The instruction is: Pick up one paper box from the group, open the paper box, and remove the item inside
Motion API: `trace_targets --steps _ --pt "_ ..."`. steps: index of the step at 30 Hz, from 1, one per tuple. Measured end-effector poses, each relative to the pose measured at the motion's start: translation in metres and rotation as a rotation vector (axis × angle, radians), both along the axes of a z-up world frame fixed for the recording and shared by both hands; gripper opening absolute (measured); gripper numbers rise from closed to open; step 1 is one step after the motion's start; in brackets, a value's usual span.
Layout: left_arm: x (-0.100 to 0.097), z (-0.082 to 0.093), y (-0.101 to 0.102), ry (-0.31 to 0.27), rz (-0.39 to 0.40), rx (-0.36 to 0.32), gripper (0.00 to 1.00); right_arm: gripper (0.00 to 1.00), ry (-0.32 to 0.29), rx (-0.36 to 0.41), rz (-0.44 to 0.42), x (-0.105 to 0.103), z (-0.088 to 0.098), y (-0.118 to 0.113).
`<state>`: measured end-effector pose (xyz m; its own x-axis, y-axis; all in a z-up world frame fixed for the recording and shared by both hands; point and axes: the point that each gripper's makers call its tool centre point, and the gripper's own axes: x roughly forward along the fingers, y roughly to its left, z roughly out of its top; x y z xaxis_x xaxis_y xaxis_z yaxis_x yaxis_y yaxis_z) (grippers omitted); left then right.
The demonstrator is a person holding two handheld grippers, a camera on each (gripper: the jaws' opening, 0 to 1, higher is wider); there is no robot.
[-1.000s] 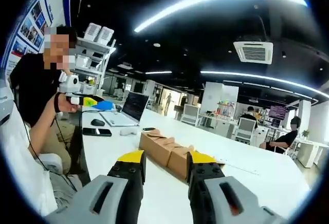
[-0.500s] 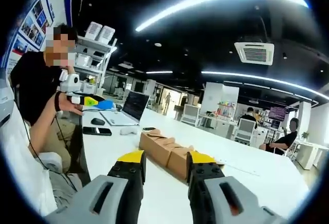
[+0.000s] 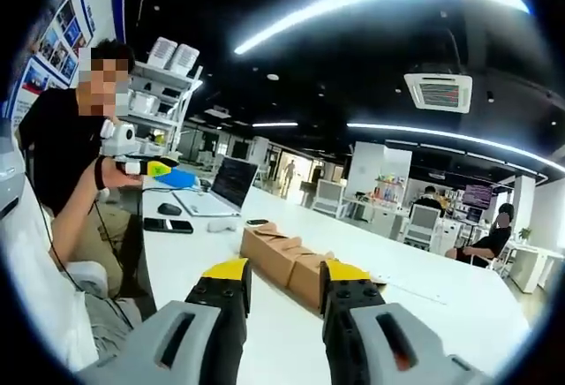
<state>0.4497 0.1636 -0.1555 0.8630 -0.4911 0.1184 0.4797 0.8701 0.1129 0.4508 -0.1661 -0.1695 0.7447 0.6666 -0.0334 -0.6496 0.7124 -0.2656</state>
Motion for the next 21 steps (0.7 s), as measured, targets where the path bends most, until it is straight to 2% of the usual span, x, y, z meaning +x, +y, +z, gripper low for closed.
trace_targets --steps 3,8,21 --pt "0.003 -0.005 -0.006 0.015 -0.013 0.016 0.34 0.32 0.003 -0.008 -0.004 0.001 -0.002 0.000" --pt "0.002 -0.005 -0.012 0.005 -0.029 0.032 0.35 0.32 0.007 -0.014 0.003 0.002 -0.004 0.001" --pt "0.007 -0.010 -0.004 0.039 -0.007 0.013 0.35 0.32 0.005 -0.008 -0.001 0.002 -0.003 -0.001"
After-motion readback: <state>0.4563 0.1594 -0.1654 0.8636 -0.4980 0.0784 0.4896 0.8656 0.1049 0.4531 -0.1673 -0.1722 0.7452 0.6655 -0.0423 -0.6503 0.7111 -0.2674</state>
